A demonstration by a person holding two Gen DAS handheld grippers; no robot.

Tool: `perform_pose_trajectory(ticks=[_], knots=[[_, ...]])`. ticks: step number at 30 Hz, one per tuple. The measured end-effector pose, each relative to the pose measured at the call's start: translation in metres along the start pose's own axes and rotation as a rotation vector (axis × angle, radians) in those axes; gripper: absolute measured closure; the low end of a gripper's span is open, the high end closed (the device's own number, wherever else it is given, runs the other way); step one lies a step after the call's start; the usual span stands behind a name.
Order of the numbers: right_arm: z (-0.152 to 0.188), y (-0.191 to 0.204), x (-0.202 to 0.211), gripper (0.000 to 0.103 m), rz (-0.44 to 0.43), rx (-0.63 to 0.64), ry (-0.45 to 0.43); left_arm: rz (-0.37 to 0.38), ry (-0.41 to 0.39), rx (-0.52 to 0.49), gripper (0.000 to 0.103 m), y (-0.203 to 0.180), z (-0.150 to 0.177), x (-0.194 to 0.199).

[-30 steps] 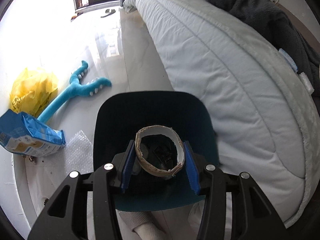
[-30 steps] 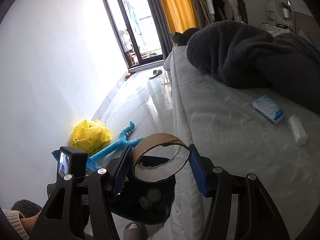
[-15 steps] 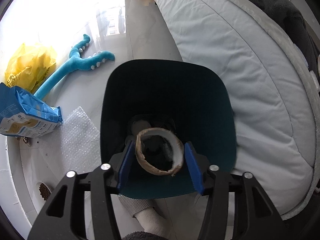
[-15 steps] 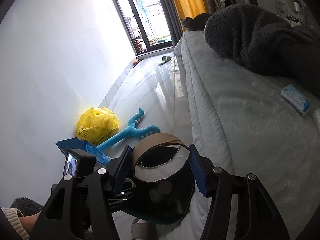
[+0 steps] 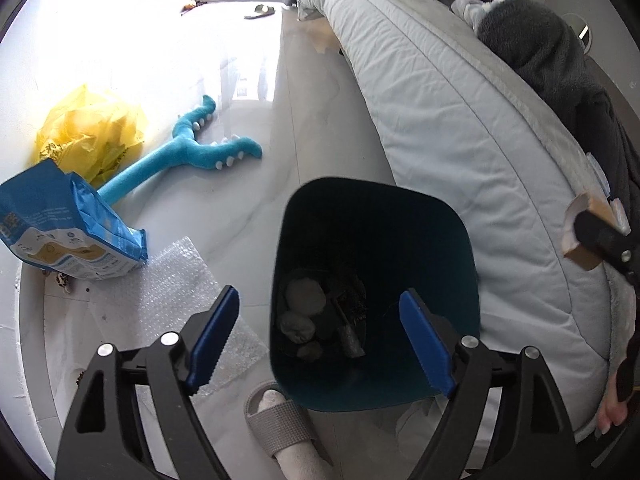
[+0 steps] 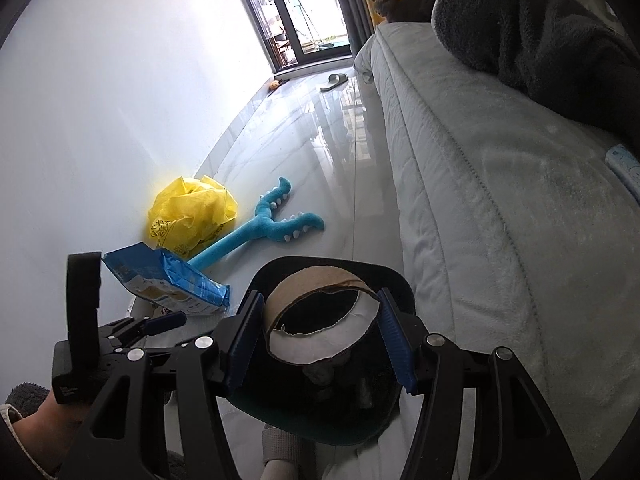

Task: Collect trash
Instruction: 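Open the left tool while the right tool releases the cardboard tube into the bin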

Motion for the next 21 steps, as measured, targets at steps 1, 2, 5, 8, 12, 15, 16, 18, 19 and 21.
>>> perform_pose_trajectory(ticks=[1, 2, 5, 8, 12, 15, 16, 18, 19, 21], knots=[[0.002, 0.0, -0.004, 0.044, 0.0, -0.001, 0.011, 0.001, -0.016, 0.007, 0.018, 0.003, -0.003, 0.004], [0.005, 0.001, -0.008, 0.044, 0.002, 0.0, 0.024, 0.003, -0.029, 0.014, 0.018, 0.006, -0.006, 0.007], [0.01, 0.003, -0.018, 0.044, 0.001, 0.005, 0.057, 0.008, -0.054, 0.027, 0.018, 0.012, -0.013, 0.014], [0.02, 0.005, -0.031, 0.044, 0.002, 0.0, 0.092, 0.009, -0.07, 0.02, 0.018, 0.014, -0.017, 0.019], [0.036, 0.006, -0.048, 0.044, 0.012, 0.001, 0.149, 0.016, -0.106, -0.007, 0.018, 0.013, -0.023, 0.029], [0.047, 0.008, -0.061, 0.044, 0.025, 0.017, 0.196, 0.022, -0.135, -0.014, 0.018, 0.012, -0.028, 0.035], [0.051, 0.008, -0.064, 0.044, 0.029, 0.018, 0.209, 0.021, -0.151, -0.019, 0.018, 0.011, -0.031, 0.039], [0.058, 0.007, -0.069, 0.044, 0.029, 0.004, 0.238, 0.012, -0.186, -0.034, 0.017, 0.011, -0.038, 0.046], [0.061, 0.006, -0.071, 0.044, 0.031, -0.002, 0.246, 0.01, -0.21, -0.04, 0.017, 0.01, -0.042, 0.052], [0.064, 0.005, -0.074, 0.044, 0.039, 0.003, 0.261, 0.015, -0.239, -0.042, 0.017, 0.009, -0.047, 0.057]])
Point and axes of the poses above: each gripper's, at about its wrist camera, not at the fingertips, and x roughly against the way its jaws point, y to its left, z to its underside, the point moved 7 cm from there along -x, roughly the way its jaws point, and after that the axes turned 12 degrees about -y, right-handed, at the moved point
